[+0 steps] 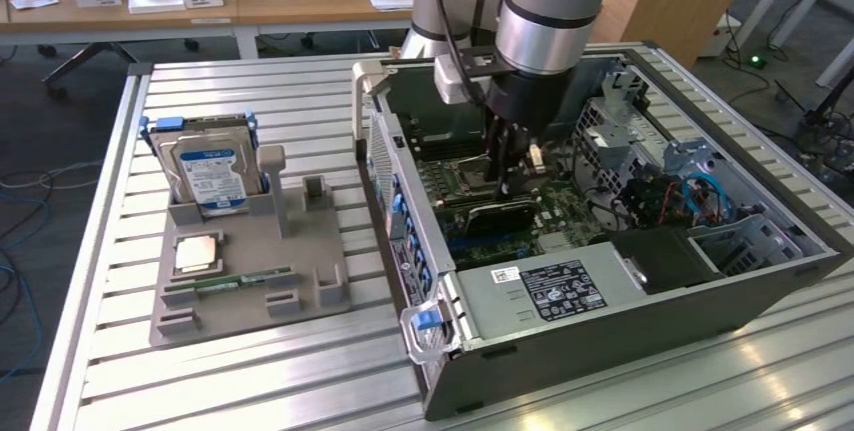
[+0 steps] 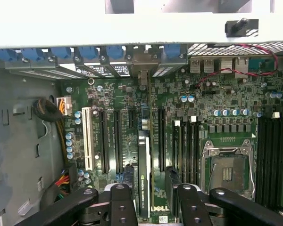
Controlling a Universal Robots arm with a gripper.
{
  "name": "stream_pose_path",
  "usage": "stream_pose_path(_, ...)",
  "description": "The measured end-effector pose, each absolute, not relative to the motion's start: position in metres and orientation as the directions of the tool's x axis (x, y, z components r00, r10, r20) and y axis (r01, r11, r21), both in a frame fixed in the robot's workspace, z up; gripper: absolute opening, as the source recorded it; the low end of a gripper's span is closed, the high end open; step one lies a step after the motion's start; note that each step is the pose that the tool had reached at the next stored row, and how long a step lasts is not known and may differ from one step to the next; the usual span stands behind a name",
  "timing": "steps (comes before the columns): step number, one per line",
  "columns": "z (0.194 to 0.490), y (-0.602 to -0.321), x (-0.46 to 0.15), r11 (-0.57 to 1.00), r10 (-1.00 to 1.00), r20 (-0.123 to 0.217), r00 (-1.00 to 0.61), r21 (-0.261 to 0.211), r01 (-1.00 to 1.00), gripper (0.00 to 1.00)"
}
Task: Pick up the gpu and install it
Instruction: 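Insert the gpu into the slot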
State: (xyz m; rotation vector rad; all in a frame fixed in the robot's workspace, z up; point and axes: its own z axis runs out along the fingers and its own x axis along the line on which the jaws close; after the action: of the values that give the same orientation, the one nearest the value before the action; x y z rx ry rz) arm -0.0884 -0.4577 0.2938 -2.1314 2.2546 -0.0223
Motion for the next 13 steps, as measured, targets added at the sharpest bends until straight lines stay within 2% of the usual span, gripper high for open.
stream_pose_path(13, 0.279, -0.459, -0.088, 0.057, -0.998, -0.018, -0.056, -0.037, -0.998, 0.4)
